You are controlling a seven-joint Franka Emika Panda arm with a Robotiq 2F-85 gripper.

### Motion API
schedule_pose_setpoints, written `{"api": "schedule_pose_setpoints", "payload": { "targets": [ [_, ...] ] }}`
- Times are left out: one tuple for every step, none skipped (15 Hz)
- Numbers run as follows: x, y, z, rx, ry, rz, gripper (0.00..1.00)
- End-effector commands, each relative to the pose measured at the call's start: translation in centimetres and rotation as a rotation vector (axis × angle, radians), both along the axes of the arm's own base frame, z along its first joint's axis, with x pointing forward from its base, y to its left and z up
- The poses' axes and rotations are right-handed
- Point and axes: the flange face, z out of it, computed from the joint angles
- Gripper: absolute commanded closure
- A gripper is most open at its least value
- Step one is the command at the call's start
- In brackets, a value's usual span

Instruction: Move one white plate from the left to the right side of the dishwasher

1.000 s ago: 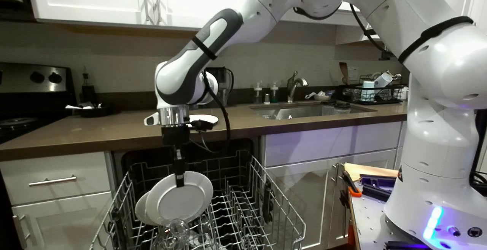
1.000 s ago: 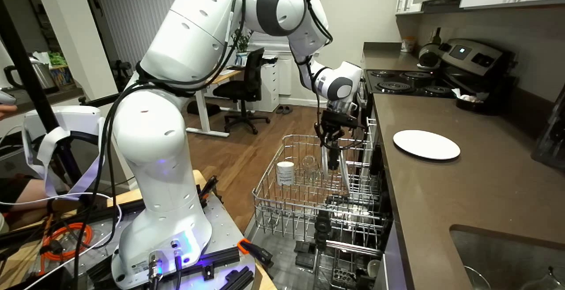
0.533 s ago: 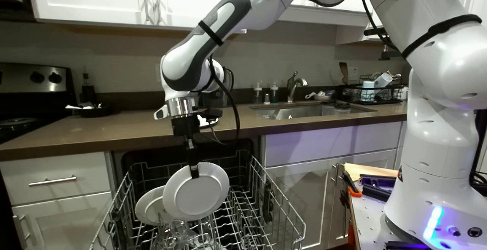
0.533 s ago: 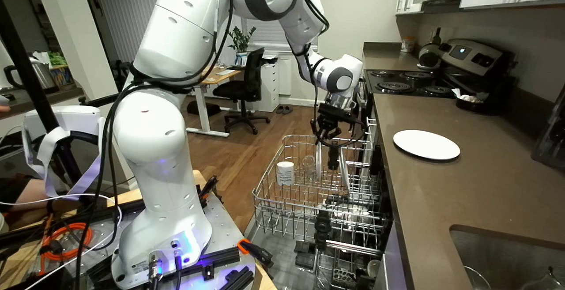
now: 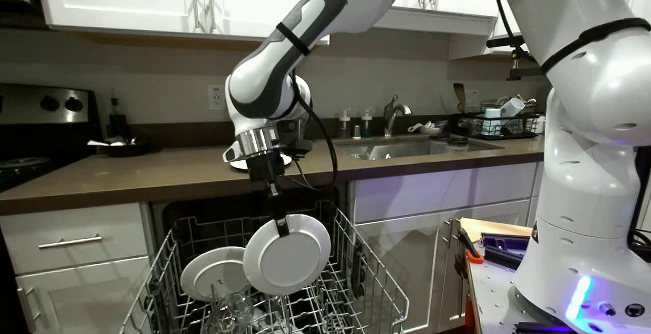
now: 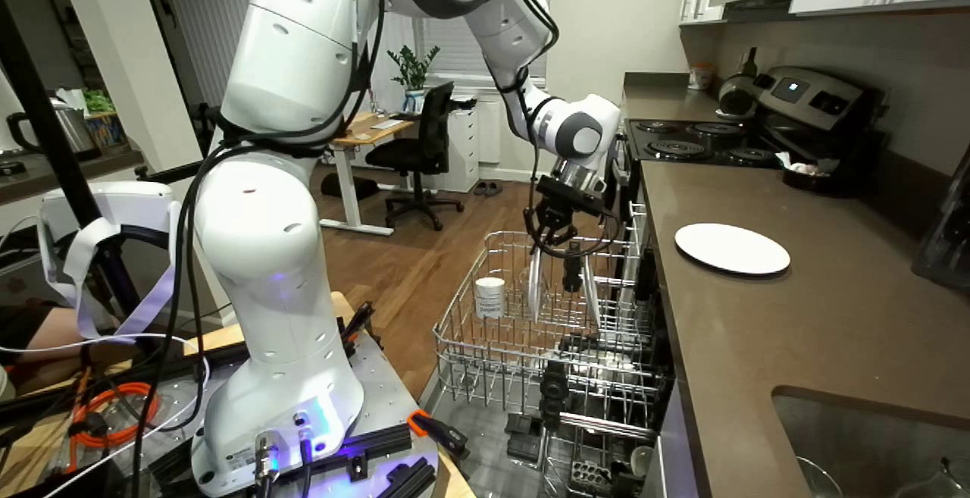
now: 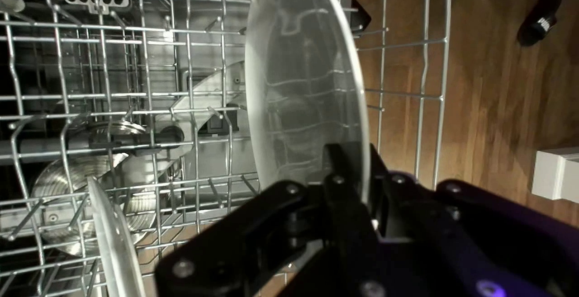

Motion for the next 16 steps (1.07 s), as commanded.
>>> {"api": "schedule_pose_setpoints", "payload": {
  "targets": [
    [-2.4,-0.1,1.6,-0.004,-0.006,-0.055,0.91],
    [-2.9,-0.1,1.5,-0.002,-0.007,-0.068,0.91],
    [-3.4,-0.2,1.5,0.003,-0.006,-0.082,0.91],
    [-3.9,-0.2,1.5,0.004,-0.007,-0.095,0.91],
    [-4.4,-0.3,1.3,0.004,-0.012,-0.108,0.91],
    [-4.8,-0.4,1.3,0.006,-0.019,-0.122,0.91],
    [-5.2,-0.4,1.1,0.005,-0.029,-0.137,0.91],
    [-5.6,-0.4,0.9,0.009,-0.043,-0.150,0.91],
    [-5.9,-0.5,0.7,0.007,-0.056,-0.159,0.91],
    [-6.1,-0.5,0.3,0.011,-0.075,-0.166,0.91],
    [-6.3,-0.5,0.0,0.009,-0.091,-0.173,0.91],
    [-6.4,-0.4,-0.4,0.008,-0.107,-0.171,0.91],
    [-6.4,-0.4,-0.8,0.009,-0.120,-0.172,0.91],
    [-6.5,-0.3,-1.2,0.006,-0.133,-0.172,0.91],
    [-6.6,-0.2,-1.6,0.006,-0.142,-0.174,0.91],
    [-6.6,-0.1,-1.9,0.009,-0.150,-0.175,0.91]
  ]
}}
